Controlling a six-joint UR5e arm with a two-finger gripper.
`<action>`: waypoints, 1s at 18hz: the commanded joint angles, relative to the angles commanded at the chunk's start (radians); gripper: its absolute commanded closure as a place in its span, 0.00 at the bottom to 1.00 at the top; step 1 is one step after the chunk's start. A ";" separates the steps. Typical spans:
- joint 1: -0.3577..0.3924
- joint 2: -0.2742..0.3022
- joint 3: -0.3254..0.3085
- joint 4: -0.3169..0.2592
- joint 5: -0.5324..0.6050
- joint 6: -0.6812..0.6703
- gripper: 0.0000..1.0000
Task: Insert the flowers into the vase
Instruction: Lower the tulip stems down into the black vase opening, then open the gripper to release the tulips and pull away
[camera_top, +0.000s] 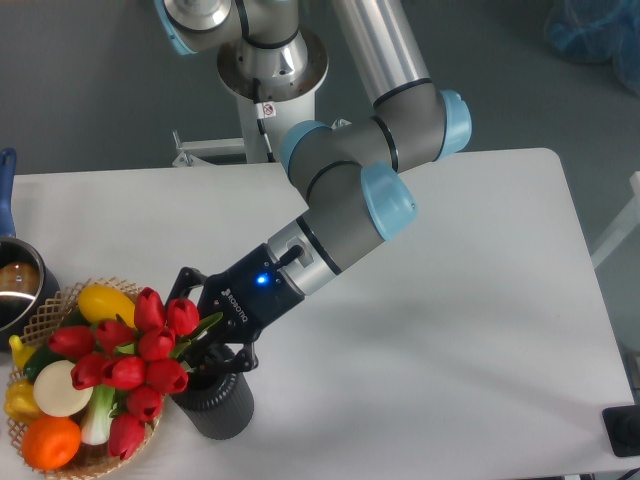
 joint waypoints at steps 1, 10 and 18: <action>0.002 -0.002 -0.008 0.000 0.005 0.009 0.98; 0.011 0.003 -0.055 0.000 0.057 0.034 0.86; 0.054 0.037 -0.129 0.005 0.058 0.089 0.70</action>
